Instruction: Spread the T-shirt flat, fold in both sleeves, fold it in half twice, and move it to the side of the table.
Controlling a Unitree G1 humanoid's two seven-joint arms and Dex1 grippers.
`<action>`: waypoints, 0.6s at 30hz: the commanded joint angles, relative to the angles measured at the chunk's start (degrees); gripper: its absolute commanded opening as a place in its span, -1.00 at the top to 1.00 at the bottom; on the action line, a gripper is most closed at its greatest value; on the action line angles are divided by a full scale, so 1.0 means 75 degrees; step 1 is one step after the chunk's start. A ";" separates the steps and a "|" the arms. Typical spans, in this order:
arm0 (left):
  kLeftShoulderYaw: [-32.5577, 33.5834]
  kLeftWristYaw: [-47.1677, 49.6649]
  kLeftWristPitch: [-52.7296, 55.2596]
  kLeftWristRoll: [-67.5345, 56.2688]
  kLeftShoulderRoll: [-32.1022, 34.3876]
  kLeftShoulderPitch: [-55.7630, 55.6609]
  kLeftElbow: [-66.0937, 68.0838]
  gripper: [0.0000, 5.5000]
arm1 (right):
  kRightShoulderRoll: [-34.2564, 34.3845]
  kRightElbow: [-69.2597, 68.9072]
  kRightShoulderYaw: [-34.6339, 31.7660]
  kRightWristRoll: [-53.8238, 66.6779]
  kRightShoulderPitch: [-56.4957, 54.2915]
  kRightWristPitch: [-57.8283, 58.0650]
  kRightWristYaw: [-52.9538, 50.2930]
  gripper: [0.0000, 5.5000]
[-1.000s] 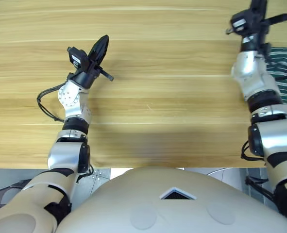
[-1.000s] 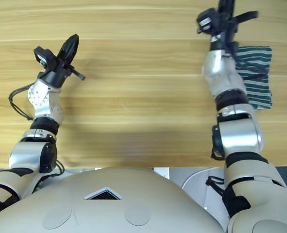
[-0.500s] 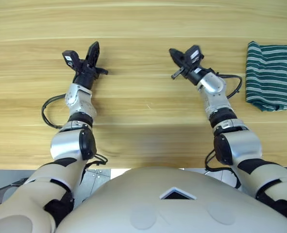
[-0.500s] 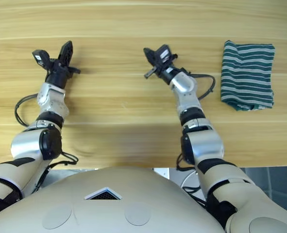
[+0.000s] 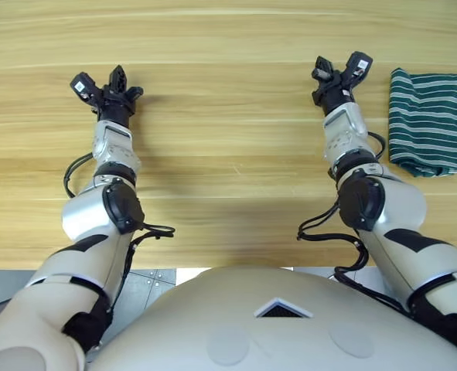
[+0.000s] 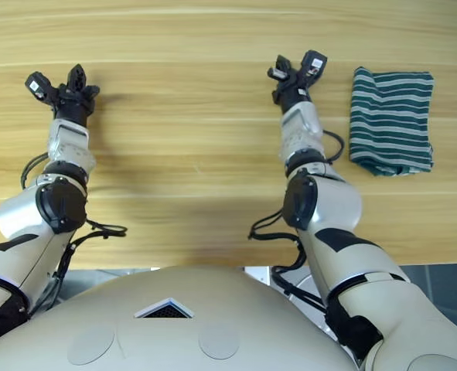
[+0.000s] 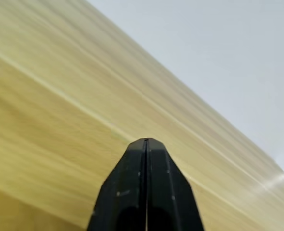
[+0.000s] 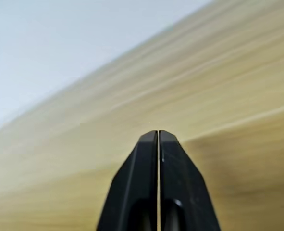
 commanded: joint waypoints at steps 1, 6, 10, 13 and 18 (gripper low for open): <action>0.0229 0.0689 0.0443 0.0183 0.0115 -0.0128 0.0145 1.00 | -0.0029 0.0101 0.0524 -0.0948 0.0033 -0.0102 -0.1127 0.98; 0.0441 0.1133 0.0761 0.0353 0.0099 -0.0205 0.0158 1.00 | -0.0139 0.0152 0.0490 -0.1374 0.0000 0.0184 -0.1929 0.98; 0.0689 0.1237 0.0888 0.0365 0.0173 -0.0216 0.0149 1.00 | -0.0156 0.0138 0.0527 -0.1611 -0.0024 0.0152 -0.2169 0.98; 0.0788 0.1368 0.0951 0.0407 0.0208 -0.0216 0.0150 1.00 | -0.0181 0.0139 0.0654 -0.1884 -0.0017 0.0137 -0.2407 0.98; 0.0884 0.1427 0.0974 0.0509 0.0170 -0.0213 0.0144 1.00 | -0.0229 0.0145 0.0952 -0.2434 0.0065 0.0074 -0.2875 0.98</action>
